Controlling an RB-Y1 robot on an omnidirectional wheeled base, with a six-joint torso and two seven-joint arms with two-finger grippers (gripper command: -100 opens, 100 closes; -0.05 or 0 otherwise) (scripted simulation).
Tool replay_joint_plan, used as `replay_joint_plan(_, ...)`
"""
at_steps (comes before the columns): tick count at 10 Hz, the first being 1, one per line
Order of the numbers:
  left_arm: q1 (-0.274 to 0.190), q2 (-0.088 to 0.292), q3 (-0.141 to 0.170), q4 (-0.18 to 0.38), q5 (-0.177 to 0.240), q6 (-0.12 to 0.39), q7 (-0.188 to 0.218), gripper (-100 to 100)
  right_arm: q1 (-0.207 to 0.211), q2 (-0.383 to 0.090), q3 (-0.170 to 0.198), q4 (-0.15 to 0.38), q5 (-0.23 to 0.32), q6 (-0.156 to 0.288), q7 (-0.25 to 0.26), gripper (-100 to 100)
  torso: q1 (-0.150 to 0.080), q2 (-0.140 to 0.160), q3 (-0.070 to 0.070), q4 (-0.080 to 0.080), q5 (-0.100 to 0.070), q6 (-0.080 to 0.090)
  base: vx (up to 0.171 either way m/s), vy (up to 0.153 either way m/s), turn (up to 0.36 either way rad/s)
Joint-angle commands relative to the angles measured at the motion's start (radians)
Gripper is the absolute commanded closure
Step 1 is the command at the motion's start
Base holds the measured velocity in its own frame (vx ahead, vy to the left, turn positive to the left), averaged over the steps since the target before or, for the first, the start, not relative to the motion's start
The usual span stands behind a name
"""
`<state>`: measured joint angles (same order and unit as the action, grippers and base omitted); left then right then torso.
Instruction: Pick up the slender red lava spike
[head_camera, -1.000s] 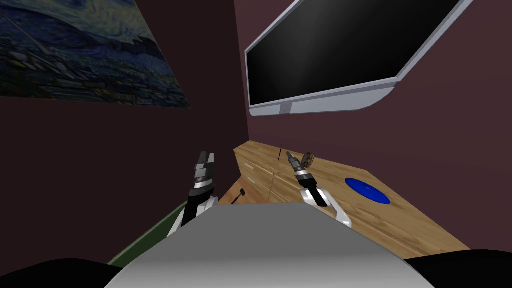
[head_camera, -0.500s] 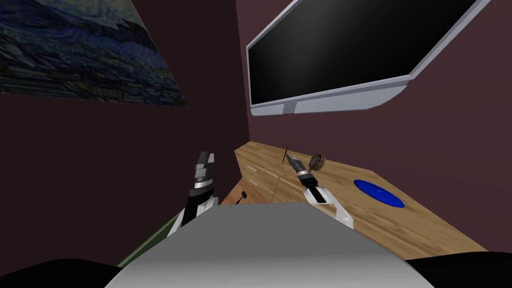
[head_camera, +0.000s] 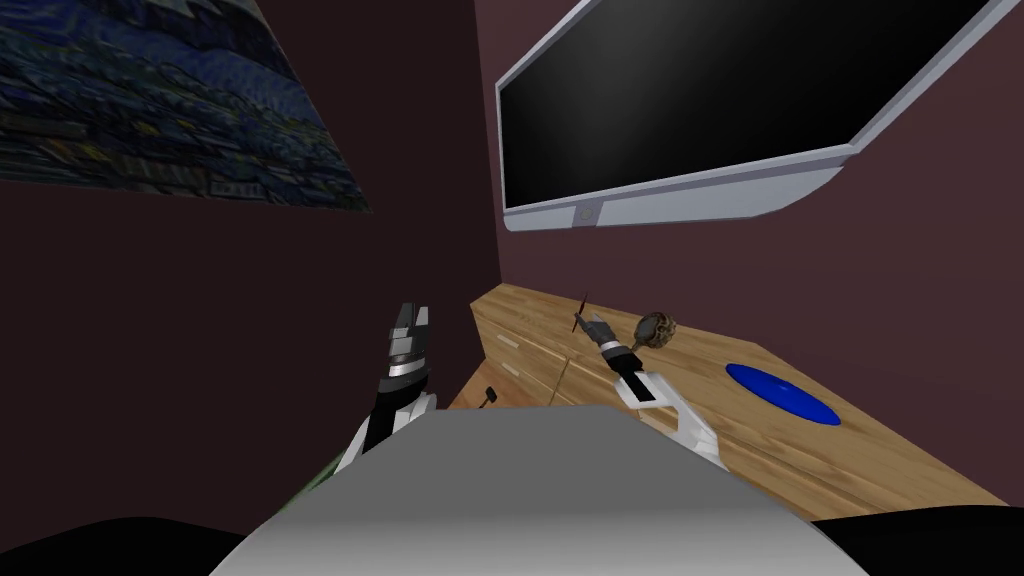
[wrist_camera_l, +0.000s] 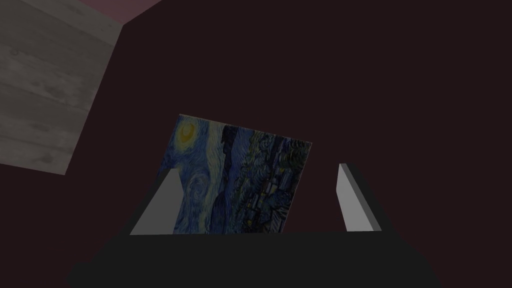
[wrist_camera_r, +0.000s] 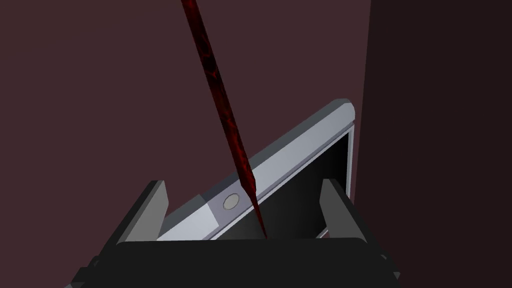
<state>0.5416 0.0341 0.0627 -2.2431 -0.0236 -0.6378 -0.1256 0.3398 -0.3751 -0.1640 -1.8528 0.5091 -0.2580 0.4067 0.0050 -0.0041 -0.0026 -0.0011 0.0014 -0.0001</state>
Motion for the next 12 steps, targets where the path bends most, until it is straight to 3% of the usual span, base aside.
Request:
replay_joint_plan(1,0.0,0.0,0.0,0.0,0.0,0.0,0.0,0,-0.013,-0.031,-0.015,0.036,0.038,0.016,0.037,-100,0.0,0.0,0.0,0.0,0.0,0.0,0.058,0.117,-0.054)
replay_joint_plan(3,0.0,0.0,0.0,0.0,0.0,0.0,0.0,0,-0.022,-0.059,-0.027,0.065,0.072,0.03,0.069,-100,0.0,-0.001,0.0,0.0,0.0,0.0,0.072,0.095,-0.04)
replay_joint_plan(4,0.0,0.0,0.0,0.0,0.0,0.0,0.0,0,-0.024,-0.043,-0.021,0.06,0.061,0.022,0.058,-100,0.0,-0.002,-0.001,0.0,0.0,0.0,0.039,0.042,-0.012)
replay_joint_plan(5,0.0,0.0,0.0,0.0,0.0,0.0,0.0,0,-0.025,-0.044,-0.021,0.062,0.064,0.023,0.064,0,-0.003,0.0,0.0,0.0,0.0,0.0,0.007,0.008,0.001)
replay_joint_plan(6,0.0,0.0,0.0,0.0,0.0,0.0,0.0,0,-0.075,-0.038,0.001,0.112,0.051,0.002,0.086,-100,-0.005,0.002,0.001,0.0,-0.001,0.0,-0.03,0.005,-0.181)
replay_joint_plan(8,0.0,0.0,0.0,0.0,0.0,0.0,0.0,0,-0.121,-0.038,0.001,0.162,0.051,0.002,0.086,-100,-0.006,0.006,0.004,0.001,-0.001,0.0,-0.051,0.005,-0.041)
replay_joint_plan(9,0.0,0.0,0.0,0.0,0.0,0.0,0.0,0,-0.121,-0.038,0.001,0.17,0.051,0.002,0.086,-100,-0.006,0.006,0.003,0.001,-0.001,0.0,-0.007,0.001,0.019)
replay_joint_plan(10,0.0,0.0,0.0,0.0,0.0,0.0,0.0,0,-0.168,-0.032,0.022,0.21,0.038,-0.02,0.11,-100,-0.006,0.005,0.003,0.001,-0.001,0.0,-0.036,0.004,-0.153)
replay_joint_plan(12,0.0,0.0,0.0,0.0,0.0,0.0,0.0,0,-0.217,-0.032,0.022,0.275,0.038,-0.02,0.11,-100,-0.006,0.006,0.004,0.001,-0.001,0.0,-0.038,0.008,-0.055)
